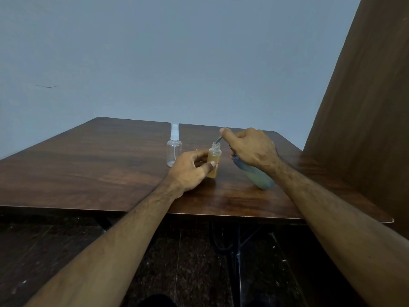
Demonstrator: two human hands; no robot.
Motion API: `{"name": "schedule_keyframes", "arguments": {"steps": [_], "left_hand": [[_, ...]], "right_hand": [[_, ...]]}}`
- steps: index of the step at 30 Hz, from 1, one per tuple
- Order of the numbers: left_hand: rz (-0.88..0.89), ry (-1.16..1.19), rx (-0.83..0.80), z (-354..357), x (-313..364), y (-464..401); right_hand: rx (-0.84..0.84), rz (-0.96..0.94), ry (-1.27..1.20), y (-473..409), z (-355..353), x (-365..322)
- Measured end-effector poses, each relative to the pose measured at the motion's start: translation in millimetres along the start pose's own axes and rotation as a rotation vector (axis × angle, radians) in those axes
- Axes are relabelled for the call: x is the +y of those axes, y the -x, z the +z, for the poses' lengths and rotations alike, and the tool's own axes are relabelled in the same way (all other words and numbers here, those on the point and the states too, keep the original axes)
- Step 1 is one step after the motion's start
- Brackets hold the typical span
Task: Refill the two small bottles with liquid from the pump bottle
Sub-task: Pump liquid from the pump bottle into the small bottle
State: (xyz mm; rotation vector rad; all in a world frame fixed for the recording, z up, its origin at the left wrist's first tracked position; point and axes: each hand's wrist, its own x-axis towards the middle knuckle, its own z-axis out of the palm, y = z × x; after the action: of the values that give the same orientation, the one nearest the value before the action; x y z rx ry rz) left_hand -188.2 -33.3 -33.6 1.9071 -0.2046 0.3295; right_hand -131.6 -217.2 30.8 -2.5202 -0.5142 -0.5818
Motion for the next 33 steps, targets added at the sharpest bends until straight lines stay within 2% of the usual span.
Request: {"name": "schedule_keyframes", "arguments": {"steps": [33], "left_hand": [[0.014, 0.001, 0.013, 0.3, -2.0, -1.1]], "right_hand": [[-0.032, 0.016, 0.012, 1.6, -3.0, -2.4]]}}
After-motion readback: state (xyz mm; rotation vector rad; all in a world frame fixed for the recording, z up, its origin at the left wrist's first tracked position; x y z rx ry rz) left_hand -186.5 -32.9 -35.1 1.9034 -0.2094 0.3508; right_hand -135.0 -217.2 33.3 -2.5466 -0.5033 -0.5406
